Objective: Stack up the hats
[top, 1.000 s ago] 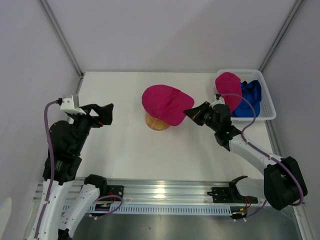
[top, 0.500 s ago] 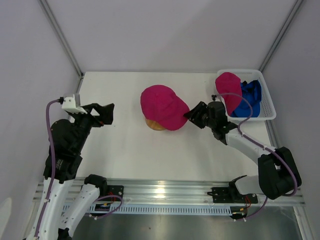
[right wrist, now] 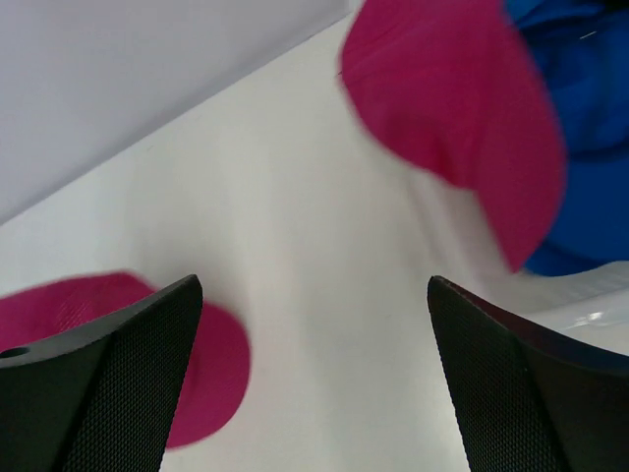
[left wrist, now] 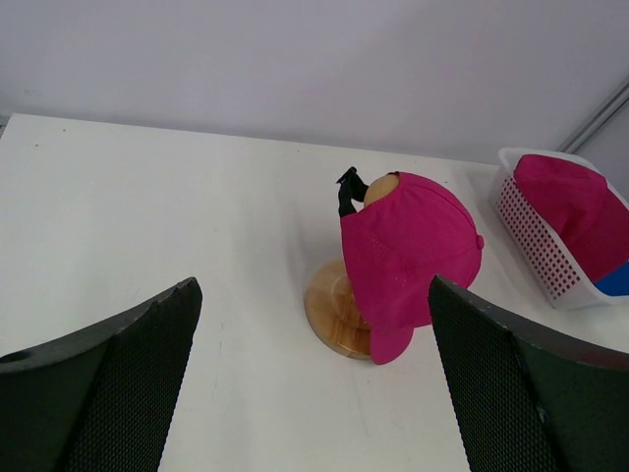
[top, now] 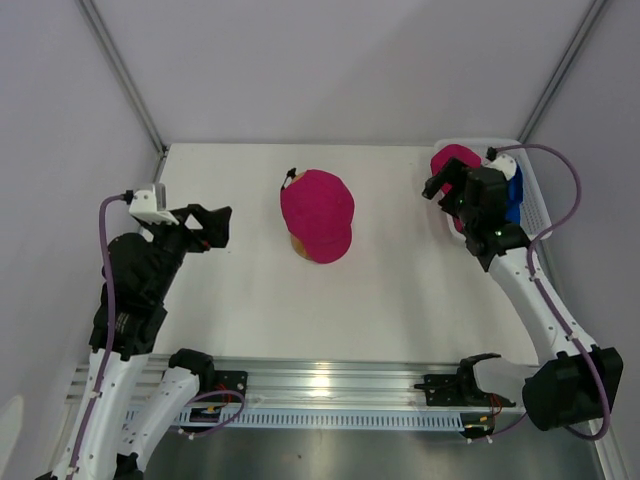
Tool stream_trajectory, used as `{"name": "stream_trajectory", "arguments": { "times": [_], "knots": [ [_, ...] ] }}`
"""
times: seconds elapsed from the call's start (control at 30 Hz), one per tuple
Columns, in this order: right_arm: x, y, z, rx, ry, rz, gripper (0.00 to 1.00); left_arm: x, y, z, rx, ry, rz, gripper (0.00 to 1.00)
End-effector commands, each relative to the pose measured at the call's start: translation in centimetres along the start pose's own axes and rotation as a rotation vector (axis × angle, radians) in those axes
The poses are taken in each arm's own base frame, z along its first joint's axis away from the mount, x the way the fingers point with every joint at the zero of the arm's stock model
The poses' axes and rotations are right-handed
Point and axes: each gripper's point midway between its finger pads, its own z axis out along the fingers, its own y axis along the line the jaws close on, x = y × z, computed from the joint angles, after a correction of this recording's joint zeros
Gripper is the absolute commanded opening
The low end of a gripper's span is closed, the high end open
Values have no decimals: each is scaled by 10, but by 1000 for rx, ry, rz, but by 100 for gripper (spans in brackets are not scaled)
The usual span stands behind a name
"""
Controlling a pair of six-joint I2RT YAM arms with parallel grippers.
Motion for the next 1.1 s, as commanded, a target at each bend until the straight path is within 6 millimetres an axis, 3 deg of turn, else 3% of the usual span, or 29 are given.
{"name": "stream_trajectory", "arguments": {
  "times": [0.0,0.07,0.13,0.17,0.33,0.47,0.57,0.67,0.7,0.77,0.8,0.97,1.0,1.07],
  "knots": [
    [-47,-53,-2,235,-130,-49,99,-3,-4,2,18,1,25,100],
    [-56,-84,1,344,-158,-28,99,-2,-3,3,17,5,25,100],
    [-58,-98,5,384,-177,-13,99,-3,-4,3,20,6,23,100],
    [-49,-107,8,404,-159,-22,98,-1,-8,4,41,15,23,100],
    [-31,-127,20,467,-123,-58,96,0,-7,4,39,16,22,99],
    [-14,-140,41,486,-77,-71,89,0,-8,4,46,16,22,99],
    [-4,-150,57,514,-52,-92,81,1,-6,4,34,18,25,99],
    [0,-155,71,506,-49,-100,67,1,-6,5,34,19,28,99],
    [-1,-155,75,502,-55,-99,53,2,-5,6,33,22,31,100],
    [-3,-153,81,488,-62,-100,32,3,-4,7,27,27,33,99],
    [-4,-151,82,476,-63,-102,3,5,-3,8,23,31,36,99],
    [-27,-103,73,263,-75,-123,0,6,-3,10,20,41,41,100],
    [-45,-87,59,206,-119,-119,0,8,-2,12,19,45,41,100],
    [-62,-60,43,97,-148,-125,0,9,-2,13,19,52,41,99]
  ]
}}
